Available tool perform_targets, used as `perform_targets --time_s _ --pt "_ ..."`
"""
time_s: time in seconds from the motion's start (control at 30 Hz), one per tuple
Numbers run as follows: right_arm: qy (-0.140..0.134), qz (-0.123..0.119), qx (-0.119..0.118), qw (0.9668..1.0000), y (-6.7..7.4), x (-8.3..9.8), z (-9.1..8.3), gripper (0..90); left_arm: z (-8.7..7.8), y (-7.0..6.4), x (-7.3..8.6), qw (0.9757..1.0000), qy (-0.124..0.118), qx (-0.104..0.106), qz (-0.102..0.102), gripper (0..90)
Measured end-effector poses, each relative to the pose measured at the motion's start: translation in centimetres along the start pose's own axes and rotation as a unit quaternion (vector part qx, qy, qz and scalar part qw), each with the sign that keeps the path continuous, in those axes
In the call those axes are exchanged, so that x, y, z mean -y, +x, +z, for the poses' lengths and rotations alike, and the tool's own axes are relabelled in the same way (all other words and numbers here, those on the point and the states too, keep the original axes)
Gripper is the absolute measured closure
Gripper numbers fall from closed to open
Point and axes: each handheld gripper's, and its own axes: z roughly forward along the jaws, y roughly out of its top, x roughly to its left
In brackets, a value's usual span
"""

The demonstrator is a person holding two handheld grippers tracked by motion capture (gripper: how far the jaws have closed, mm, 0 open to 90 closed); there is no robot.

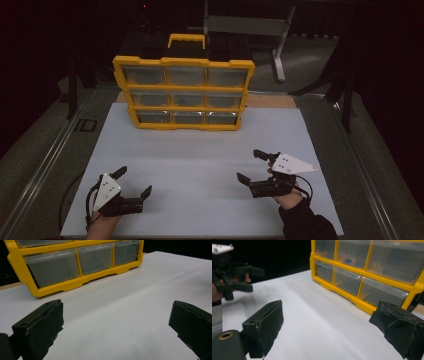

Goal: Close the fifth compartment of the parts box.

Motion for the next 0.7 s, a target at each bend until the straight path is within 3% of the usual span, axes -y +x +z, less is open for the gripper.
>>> perform_targets --time_s 0.43,0.7 --pt "0.021 -0.006 0.003 0.9998 0.0 4.3 -0.9 8.4 0.1 0.0 0.0 1.0000 0.001 0.002 0.000 0.0" --pt "0.039 -0.003 0.007 0.9992 -0.6 6.0 -0.9 8.4 0.1 0.0 0.0 1.0000 0.001 0.003 -0.001 0.0"
